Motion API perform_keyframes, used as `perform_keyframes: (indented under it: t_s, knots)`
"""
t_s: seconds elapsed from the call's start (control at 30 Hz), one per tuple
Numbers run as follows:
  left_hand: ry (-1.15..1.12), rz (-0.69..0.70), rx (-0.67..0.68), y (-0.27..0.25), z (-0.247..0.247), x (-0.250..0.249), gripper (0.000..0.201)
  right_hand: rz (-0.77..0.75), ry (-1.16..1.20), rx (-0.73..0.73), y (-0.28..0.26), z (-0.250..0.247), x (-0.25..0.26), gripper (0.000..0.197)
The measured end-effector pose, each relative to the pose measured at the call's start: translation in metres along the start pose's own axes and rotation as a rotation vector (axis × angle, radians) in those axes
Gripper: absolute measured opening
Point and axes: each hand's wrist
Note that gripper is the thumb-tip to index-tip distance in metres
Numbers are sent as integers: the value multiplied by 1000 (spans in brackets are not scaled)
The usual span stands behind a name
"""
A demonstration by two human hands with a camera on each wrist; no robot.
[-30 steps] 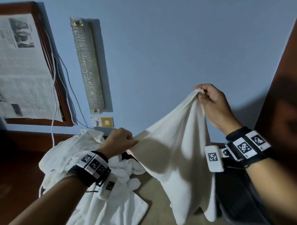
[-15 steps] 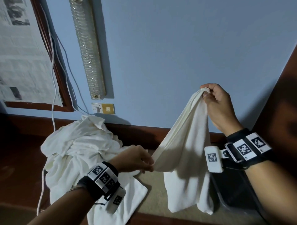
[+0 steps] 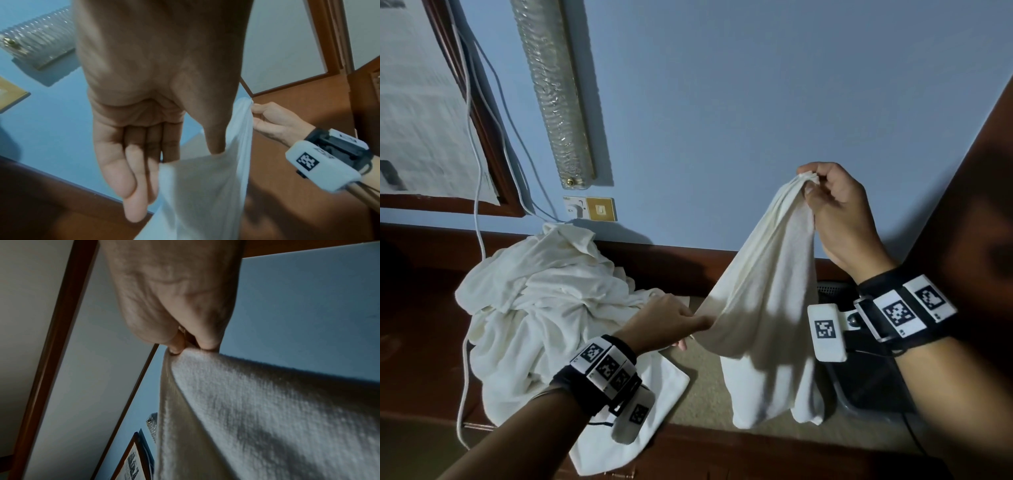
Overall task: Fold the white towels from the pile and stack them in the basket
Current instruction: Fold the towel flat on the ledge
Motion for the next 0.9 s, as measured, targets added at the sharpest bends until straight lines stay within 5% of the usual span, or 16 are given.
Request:
perform_keyframes:
  t_s: [0.3,0.47,0.63,0.9]
  knots:
    - [90,108,0,0,11,-7,17,0,19,7,-6,1,-6,28]
    - [96,131,-81,1,1,3,33,-5,9,-50,-5,-6,-13,29]
    - [-98,20,-305,-1,-77,-3,21,9,-80,-142,3,-27,-22,24]
    - [-84,187,-457,0,-213,-94,19,-195,-272,-285,59,-53,10,25]
Point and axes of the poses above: each hand's wrist, its own y-axis towards the middle knuckle, its own z-axis out of the palm, x = y × z, and after that the axes turned 4 degrees about -y, right-handed
